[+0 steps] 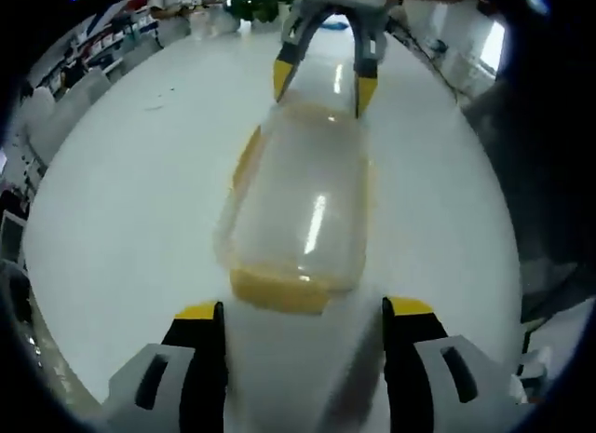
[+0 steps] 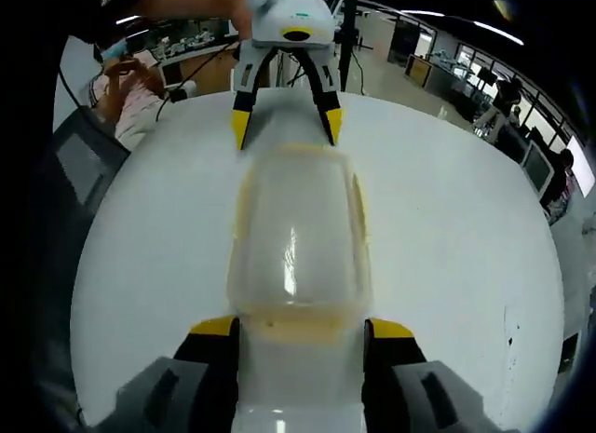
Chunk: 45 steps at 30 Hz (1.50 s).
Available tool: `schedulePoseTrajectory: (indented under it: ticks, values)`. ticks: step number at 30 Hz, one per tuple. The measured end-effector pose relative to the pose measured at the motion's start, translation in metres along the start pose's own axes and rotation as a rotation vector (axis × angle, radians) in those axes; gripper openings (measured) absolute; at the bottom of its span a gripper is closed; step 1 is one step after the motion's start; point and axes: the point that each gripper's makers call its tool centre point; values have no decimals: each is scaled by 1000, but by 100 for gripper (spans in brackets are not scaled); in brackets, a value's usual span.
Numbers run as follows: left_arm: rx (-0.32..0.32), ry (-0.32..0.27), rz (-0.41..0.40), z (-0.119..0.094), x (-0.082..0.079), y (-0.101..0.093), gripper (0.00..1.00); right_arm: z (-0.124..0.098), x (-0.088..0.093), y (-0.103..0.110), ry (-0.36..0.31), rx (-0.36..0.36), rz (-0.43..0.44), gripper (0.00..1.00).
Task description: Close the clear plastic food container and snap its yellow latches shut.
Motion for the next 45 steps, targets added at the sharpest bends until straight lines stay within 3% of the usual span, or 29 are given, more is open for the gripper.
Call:
schedulePoseTrajectory:
  ticks: [4,12,15,20,25,31,37,41,45]
  values:
    - [-4,24,73,-1,3,9,50,7,4,3,34,-27,-26,38]
    - [6,14,113,3,-7,4,39,9,0,3,26,-52,-7,38]
    - [13,11,115,4,-6,5,38,9,-1,3,23,-55,-10,37]
    - [36,-19,185,4,-6,4,37,9,-1,2,29,-64,-13,37]
    - [38,-2,197,5,-8,3,37,9,-1,2,43,-70,-24,37]
    - [30,9,161,3,-11,4,35,9,-2,1,37,-61,-3,36]
    - [32,-17,109,0,-11,4,34,7,-2,1,23,-61,7,36]
    - [3,26,108,-7,-13,7,35,-3,-12,-5,3,-48,0,36]
    - [-2,17,92,-18,-19,7,35,-14,-14,-5,4,-38,-12,36]
Point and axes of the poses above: the point that each gripper's makers call its tool centre point, and the gripper's own axes: z roughly forward along the fingers, y roughly to its left, x roughly out of its underside, and after that the axes turned 1 degree about x, right-handed
